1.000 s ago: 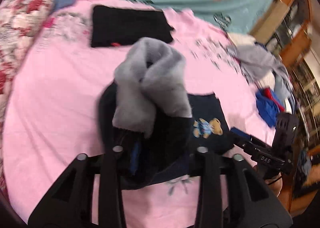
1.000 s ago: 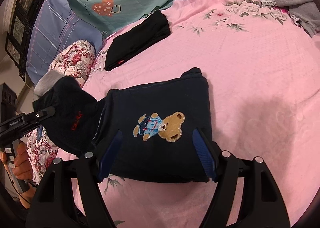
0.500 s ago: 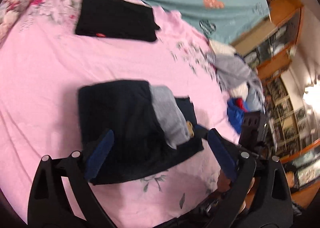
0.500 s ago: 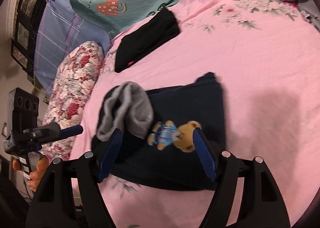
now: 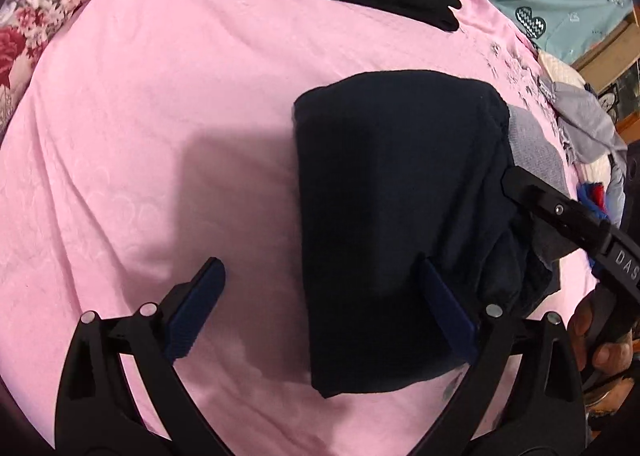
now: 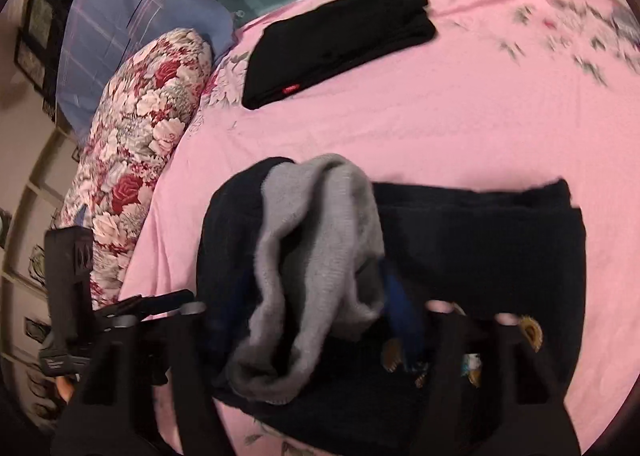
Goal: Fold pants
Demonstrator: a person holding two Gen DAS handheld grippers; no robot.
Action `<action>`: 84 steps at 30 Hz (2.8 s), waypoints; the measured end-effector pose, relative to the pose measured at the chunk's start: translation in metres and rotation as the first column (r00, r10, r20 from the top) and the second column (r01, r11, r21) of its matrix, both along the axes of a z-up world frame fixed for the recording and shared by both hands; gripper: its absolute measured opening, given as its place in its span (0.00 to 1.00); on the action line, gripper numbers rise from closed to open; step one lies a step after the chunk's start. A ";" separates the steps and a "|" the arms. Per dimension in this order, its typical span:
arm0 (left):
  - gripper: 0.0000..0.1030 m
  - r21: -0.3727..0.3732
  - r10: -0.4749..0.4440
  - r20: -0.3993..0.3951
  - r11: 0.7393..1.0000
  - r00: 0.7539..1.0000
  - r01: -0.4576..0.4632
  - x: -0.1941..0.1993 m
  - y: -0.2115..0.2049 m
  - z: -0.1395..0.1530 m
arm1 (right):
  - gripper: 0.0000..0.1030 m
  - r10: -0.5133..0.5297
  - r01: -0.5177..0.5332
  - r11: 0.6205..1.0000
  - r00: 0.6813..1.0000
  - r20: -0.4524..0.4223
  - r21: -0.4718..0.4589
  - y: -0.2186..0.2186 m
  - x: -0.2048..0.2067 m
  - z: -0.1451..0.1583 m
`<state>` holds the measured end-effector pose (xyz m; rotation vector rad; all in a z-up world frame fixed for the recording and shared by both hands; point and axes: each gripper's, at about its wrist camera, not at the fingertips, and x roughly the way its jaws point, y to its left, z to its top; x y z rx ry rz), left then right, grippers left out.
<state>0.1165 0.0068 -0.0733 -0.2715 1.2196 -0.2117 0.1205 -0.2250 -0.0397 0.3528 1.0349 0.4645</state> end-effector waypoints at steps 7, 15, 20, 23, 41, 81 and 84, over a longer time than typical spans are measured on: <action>0.96 -0.056 0.115 0.108 0.992 0.988 -0.110 -0.008 0.036 0.044 | 0.19 0.107 -0.122 0.990 0.974 0.201 0.068 0.009 -0.026 0.061; 0.96 -0.003 -0.038 0.122 0.999 0.992 0.039 0.008 -0.027 0.037 | 0.19 -0.117 0.086 0.985 0.970 0.213 0.151 -0.106 -0.059 0.073; 0.98 0.090 -0.089 0.013 0.992 0.996 0.088 0.028 -0.066 0.000 | 0.63 -0.271 0.269 0.962 0.962 -0.037 -0.041 -0.142 -0.041 -0.024; 0.96 0.039 -0.069 0.000 0.997 0.998 0.069 0.029 -0.056 0.013 | 0.65 -0.270 0.270 0.963 0.963 0.007 -0.018 -0.148 -0.047 -0.010; 0.98 -0.024 -0.030 -0.031 0.999 0.999 0.029 0.075 -0.073 0.004 | 0.00 -0.147 0.146 0.987 0.989 0.009 0.060 -0.121 0.022 -0.012; 0.25 -0.005 -0.243 0.056 0.970 0.969 0.243 0.030 -0.118 0.044 | 0.43 -0.088 0.090 0.995 0.995 -0.036 0.037 -0.095 -0.021 -0.016; 0.25 -0.018 -0.229 0.162 0.972 0.960 0.235 0.031 -0.107 0.080 | 0.38 -0.068 0.065 0.995 0.997 0.030 0.069 -0.097 -0.022 0.014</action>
